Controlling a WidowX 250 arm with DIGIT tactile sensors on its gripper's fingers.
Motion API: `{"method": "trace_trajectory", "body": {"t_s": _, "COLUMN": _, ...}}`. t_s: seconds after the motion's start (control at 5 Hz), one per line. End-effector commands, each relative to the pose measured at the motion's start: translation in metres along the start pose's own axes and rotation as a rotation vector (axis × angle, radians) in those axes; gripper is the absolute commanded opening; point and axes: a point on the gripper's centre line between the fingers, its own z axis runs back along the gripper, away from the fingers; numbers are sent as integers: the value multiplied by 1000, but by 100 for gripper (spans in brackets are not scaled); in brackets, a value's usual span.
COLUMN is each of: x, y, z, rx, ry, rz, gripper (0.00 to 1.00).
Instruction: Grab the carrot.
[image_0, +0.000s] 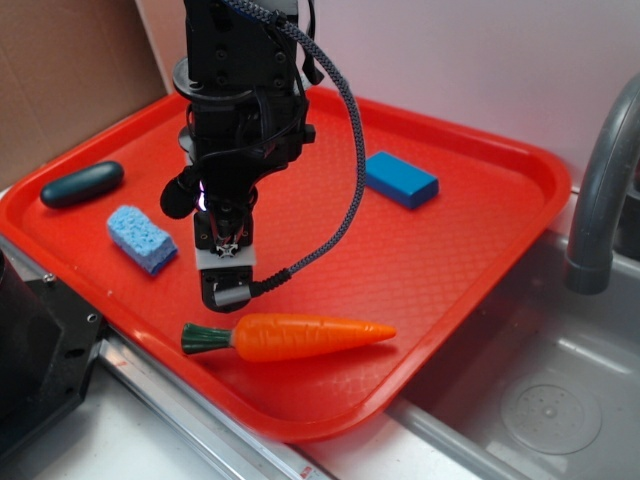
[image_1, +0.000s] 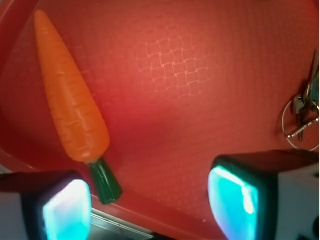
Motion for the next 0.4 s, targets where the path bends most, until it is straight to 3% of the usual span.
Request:
{"method": "trace_trajectory", "body": {"t_s": 0.0, "x": 29, "y": -43, "z": 1, "rx": -60, "ry": -5, "rz": -123, "gripper": 100}}
{"method": "trace_trajectory", "body": {"t_s": 0.2, "x": 46, "y": -49, "z": -19, "rx": -56, "ry": 69, "rz": -157, "gripper": 100}}
